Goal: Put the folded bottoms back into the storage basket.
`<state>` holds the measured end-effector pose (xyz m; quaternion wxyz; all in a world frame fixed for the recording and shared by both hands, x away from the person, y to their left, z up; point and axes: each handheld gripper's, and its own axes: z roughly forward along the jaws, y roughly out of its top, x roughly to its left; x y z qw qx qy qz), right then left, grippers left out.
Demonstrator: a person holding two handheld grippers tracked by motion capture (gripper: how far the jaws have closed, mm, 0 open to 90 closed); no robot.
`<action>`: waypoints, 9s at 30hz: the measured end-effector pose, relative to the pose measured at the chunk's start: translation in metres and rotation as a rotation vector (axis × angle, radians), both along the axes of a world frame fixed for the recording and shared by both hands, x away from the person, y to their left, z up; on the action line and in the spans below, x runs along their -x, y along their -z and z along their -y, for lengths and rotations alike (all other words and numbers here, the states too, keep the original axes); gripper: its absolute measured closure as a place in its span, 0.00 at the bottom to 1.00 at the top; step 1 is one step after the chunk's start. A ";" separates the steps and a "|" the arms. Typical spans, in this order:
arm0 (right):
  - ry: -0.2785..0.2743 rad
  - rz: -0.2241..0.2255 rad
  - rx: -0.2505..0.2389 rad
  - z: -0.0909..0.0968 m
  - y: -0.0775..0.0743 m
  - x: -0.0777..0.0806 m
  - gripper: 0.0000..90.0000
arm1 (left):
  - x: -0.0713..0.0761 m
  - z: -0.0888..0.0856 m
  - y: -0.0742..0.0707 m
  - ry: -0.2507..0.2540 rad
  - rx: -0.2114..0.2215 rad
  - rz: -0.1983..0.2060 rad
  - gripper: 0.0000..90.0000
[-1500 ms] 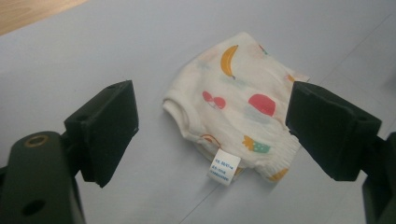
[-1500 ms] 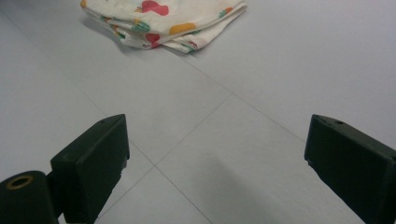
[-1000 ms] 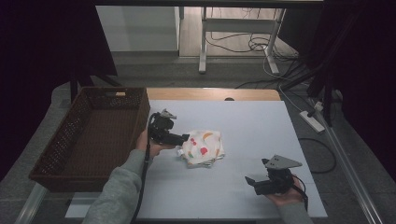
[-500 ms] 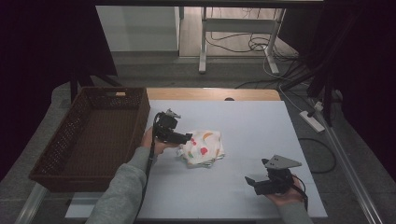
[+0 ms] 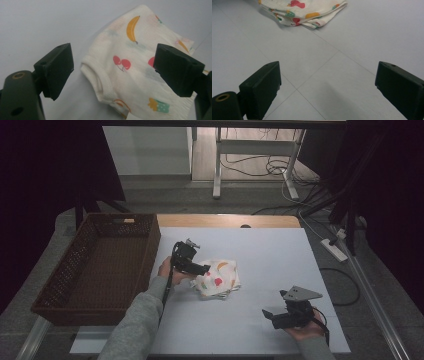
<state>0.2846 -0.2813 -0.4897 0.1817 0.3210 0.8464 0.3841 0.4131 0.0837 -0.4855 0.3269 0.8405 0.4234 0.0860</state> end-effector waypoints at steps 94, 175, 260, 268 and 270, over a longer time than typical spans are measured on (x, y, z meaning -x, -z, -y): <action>0.021 0.014 -0.002 0.002 0.000 0.000 0.08 | 0.007 0.002 -0.009 0.187 0.095 -0.040 0.86; 0.025 0.002 0.003 0.002 0.002 -0.001 0.08 | 0.042 -0.036 -0.082 0.185 0.210 0.093 0.86; 0.042 -0.009 0.018 0.003 0.004 -0.003 0.08 | 0.092 -0.123 -0.118 0.083 0.296 0.225 0.86; 0.043 -0.010 0.019 0.003 0.004 -0.003 0.08 | 0.096 -0.135 -0.121 0.063 0.297 0.234 0.86; 0.044 -0.009 0.019 0.003 0.004 -0.003 0.08 | 0.097 -0.139 -0.122 0.056 0.297 0.237 0.86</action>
